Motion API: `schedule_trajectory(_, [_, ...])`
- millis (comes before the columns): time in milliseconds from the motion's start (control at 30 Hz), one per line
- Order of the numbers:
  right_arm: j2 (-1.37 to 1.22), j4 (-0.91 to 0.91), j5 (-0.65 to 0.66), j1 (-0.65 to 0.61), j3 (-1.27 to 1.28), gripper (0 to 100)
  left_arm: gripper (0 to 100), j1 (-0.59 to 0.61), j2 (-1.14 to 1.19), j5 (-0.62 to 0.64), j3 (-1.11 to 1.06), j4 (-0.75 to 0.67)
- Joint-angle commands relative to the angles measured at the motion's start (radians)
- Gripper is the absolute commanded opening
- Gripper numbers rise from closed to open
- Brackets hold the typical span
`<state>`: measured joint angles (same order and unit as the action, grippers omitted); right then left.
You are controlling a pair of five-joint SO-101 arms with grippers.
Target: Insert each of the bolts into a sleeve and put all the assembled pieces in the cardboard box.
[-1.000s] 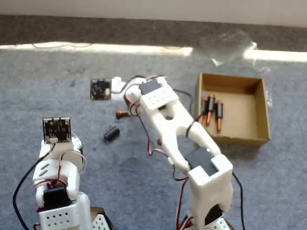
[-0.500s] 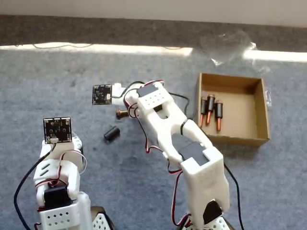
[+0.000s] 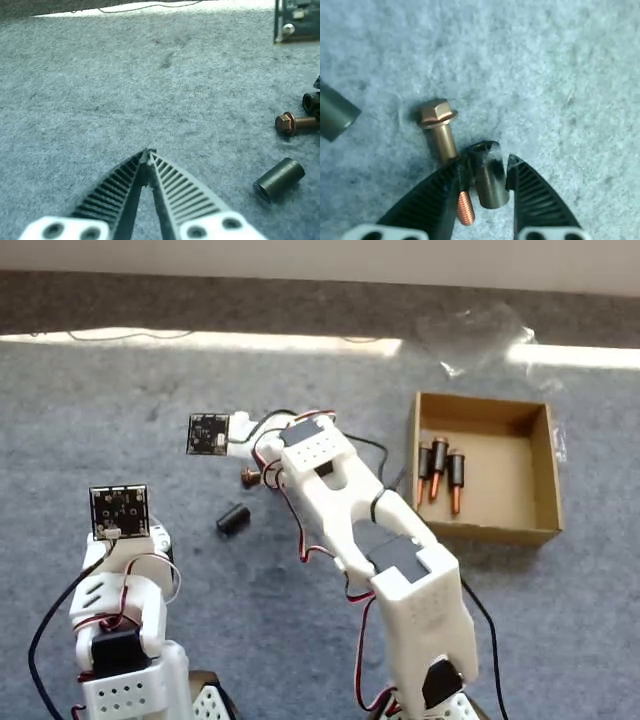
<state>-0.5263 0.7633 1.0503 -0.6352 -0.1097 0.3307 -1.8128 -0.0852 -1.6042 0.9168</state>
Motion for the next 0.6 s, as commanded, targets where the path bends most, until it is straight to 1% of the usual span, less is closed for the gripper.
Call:
schedule_trajectory(0, [-0.01,-0.018,-0.017,-0.027,-0.041,10.6,0,0.012,-0.018,-0.006,0.022,-0.006])
schedule_trajectory(433, [-0.03,-0.016,-0.015,-0.016,-0.035,10.5,0,0.008,-0.018,-0.006,0.021,-0.006])
schedule_trajectory(567, [-0.03,0.065,-0.017,-0.008,-0.042,10.5,0,0.008,-0.018,-0.006,0.021,-0.006])
